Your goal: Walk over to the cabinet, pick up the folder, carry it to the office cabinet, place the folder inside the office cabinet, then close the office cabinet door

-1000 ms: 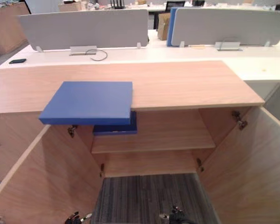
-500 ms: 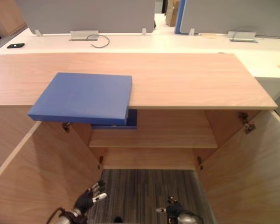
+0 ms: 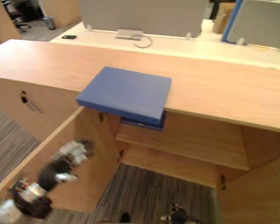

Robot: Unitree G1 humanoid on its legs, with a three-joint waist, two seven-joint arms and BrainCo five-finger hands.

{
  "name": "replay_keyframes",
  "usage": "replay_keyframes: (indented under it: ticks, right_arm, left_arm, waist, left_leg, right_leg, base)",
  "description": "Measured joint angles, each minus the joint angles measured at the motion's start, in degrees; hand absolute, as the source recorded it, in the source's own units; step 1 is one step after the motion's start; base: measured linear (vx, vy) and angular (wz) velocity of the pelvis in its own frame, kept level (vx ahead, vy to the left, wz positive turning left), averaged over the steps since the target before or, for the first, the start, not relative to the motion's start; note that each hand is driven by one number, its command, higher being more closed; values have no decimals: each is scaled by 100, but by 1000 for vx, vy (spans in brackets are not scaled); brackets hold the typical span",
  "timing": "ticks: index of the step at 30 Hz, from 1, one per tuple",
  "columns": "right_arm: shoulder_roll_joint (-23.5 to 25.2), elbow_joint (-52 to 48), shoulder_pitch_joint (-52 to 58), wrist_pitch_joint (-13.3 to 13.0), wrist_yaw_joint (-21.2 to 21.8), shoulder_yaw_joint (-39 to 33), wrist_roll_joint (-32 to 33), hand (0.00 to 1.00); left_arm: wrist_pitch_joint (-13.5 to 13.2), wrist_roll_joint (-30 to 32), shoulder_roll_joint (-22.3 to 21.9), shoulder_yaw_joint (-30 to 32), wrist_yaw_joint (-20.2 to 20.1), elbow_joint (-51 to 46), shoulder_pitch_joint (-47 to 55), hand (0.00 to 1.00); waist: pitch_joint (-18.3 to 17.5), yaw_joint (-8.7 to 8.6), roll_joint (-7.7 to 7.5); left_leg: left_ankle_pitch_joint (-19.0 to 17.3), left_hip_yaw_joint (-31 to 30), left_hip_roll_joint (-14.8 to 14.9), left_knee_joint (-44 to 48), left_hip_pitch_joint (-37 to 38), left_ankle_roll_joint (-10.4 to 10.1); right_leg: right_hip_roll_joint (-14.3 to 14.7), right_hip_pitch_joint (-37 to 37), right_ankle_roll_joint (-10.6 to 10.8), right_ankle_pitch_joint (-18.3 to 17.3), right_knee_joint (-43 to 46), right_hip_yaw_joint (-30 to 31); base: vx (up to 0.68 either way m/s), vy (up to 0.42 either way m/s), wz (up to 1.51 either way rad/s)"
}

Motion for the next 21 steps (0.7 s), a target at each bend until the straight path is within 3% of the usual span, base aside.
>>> replay_keyframes:
  ticks: [1,4,7,11,13,16,17,18,19,21]
  right_arm:
    - [1,0,46,-14,10,0,-1,0]
    - [1,7,66,-55,76,0,-2,0]
    - [1,8,-17,-107,80,-1,-2,0]
    - [19,23,-181,-106,79,-118,0,0]
    - [15,22,-207,-91,71,-234,4,0]
    - [85,35,-264,22,44,-423,18,0]
    - [100,49,-288,41,33,-433,19,0]
    - [143,50,-325,89,-3,-432,19,0]
    - [159,50,-331,105,-7,-432,19,0]
    - [212,69,-333,158,-23,-426,17,0]
  left_arm:
    - [-68,-237,-158,645,-12,0,-280,0]
    - [-323,-868,-444,1554,-97,-125,-801,0]
    - [-522,-922,-564,1589,-123,-374,-862,0]
    - [-707,-359,-880,1835,320,-715,-871,0]
    - [-852,241,-1057,1988,745,-982,-894,0]
    - [-958,2144,-1268,2039,1820,-1371,-894,0]
    - [-955,2591,-1306,2035,2004,-1406,-895,0]
    - [-947,3499,-1361,1977,2350,-1443,-903,0]
    - [-945,3768,-1363,1922,2464,-1447,-916,0]
    - [-902,4914,-1359,1681,2927,-1447,-1006,0]
  waist:
    - [-1,38,-1]
    - [-15,171,-11]
    - [-50,220,-25]
    - [-65,229,-58]
    - [-74,220,-75]
    - [-55,204,-114]
    - [-53,199,-118]
    - [-47,176,-128]
    - [-45,169,-130]
    - [-44,163,-136]
  left_leg:
    - [40,-83,-16,-4,-19,-6]
    - [106,-170,-19,-14,-26,-16]
    - [161,-196,-11,-72,-26,-20]
    - [179,-183,-16,-75,5,-12]
    - [179,-176,-20,-76,21,-11]
    - [179,-151,-17,-76,33,-7]
    - [179,-140,-14,-76,38,-7]
    - [176,-106,-4,-82,57,-4]
    - [175,-92,1,-85,65,-3]
    - [164,2,42,-123,118,-5]
  right_leg:
    - [19,39,0,-1,-55,-47]
    - [42,76,0,0,-75,-125]
    - [50,61,0,1,-75,-134]
    - [23,40,-3,5,-65,-114]
    - [15,52,-3,5,-65,-108]
    - [6,49,-3,5,-63,-77]
    - [5,49,-3,5,-63,-65]
    - [7,46,-3,5,-63,-26]
    - [8,46,-4,5,-63,-14]
    - [25,36,-3,5,-86,98]
  base:
    - [-39,-20,40]
    - [-38,-18,19]
    - [-27,-9,5]
    - [-7,5,-2]
    - [0,0,0]
    - [-3,1,-3]
    - [-5,-3,-10]
    - [-4,-3,-10]
    - [-5,-6,-16]
    - [-8,-8,-26]
